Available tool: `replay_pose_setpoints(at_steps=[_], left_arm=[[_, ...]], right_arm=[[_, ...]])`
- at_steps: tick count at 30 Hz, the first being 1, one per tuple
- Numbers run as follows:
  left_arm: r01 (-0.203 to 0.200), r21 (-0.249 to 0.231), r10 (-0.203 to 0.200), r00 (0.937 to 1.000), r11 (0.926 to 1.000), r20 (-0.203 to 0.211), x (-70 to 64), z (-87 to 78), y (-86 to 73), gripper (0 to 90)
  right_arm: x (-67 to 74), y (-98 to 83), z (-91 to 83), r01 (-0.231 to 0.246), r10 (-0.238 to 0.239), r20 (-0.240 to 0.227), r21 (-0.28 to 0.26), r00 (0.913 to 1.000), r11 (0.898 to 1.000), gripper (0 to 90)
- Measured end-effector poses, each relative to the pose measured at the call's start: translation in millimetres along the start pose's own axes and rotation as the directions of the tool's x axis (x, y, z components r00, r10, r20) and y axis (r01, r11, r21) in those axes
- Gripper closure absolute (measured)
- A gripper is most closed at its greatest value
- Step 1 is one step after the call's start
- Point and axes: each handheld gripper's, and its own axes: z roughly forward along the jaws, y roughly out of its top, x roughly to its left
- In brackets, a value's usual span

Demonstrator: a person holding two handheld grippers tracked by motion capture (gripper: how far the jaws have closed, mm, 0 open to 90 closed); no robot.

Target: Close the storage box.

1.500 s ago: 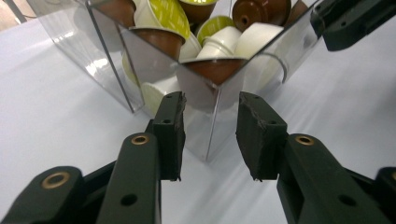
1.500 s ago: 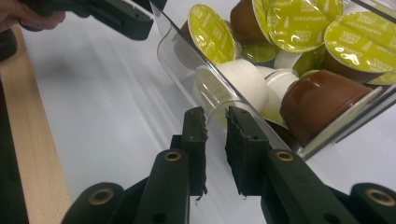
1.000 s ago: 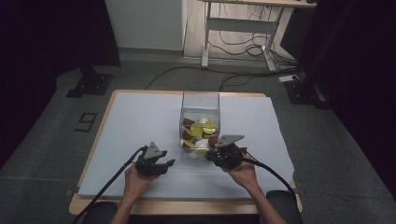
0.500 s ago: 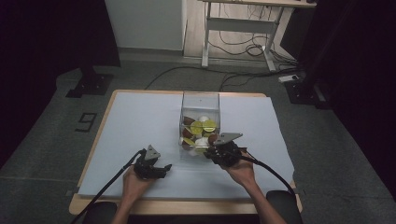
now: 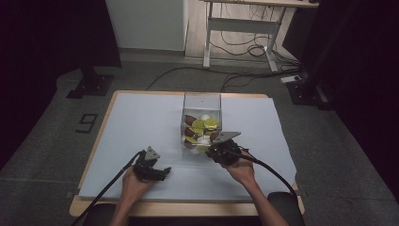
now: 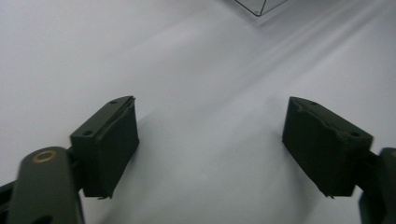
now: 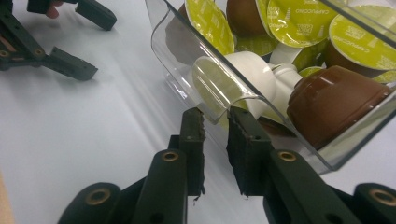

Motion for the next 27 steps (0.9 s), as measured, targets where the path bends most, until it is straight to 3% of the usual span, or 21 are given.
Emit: replay_pose_setpoints(at_steps=[27], left_arm=[[0.003,0.009,-0.002,1.0000,1.0000,-0.005,-0.3,0.3,0.2,13.8]], right_arm=[[-12.8,7.5,11.4,-0.023,0.023,0.031,-0.007,0.9993,1.000,76.5]])
